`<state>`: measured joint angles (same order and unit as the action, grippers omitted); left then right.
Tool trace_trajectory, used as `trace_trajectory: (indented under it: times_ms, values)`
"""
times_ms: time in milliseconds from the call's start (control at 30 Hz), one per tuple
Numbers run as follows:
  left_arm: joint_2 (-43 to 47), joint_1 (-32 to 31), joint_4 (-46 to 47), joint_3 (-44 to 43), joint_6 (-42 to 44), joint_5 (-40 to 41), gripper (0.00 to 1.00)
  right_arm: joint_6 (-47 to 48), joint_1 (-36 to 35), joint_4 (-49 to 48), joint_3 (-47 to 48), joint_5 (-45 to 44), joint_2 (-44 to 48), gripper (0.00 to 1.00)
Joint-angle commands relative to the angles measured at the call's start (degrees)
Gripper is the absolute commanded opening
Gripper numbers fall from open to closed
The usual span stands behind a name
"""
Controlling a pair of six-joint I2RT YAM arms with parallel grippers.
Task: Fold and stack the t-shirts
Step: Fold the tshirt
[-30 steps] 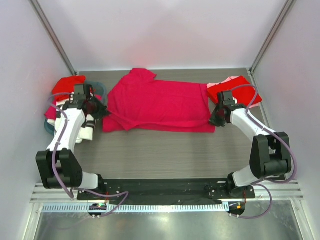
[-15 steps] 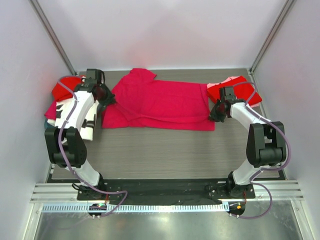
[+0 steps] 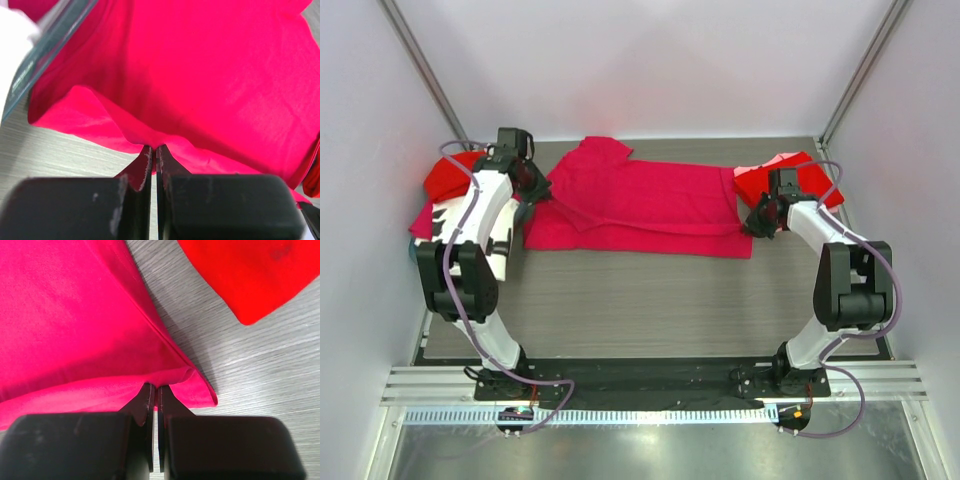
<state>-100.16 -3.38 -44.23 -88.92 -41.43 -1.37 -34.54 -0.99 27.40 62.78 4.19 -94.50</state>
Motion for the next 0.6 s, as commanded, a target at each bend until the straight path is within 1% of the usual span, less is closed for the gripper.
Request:
trace_trajectory:
  times_ms: [0,233,567]
  values:
    - [-1.3,-0.5,-0.9,-4.3,1.4,2.8,0.0,0.8,0.2,-1.4,2.6,1.0,-0.9,0.01]
    - [-6.3,-2.3,-4.3,-10.4,3.2,5.9,0.0,0.9,0.3,-1.7,3.7,1.6,-2.1,0.01]
    - [-12.8,-3.2,-6.9,-16.5,3.5,7.0,0.0,0.9,0.3,-2.5,4.7,1.6,-4.3,0.01]
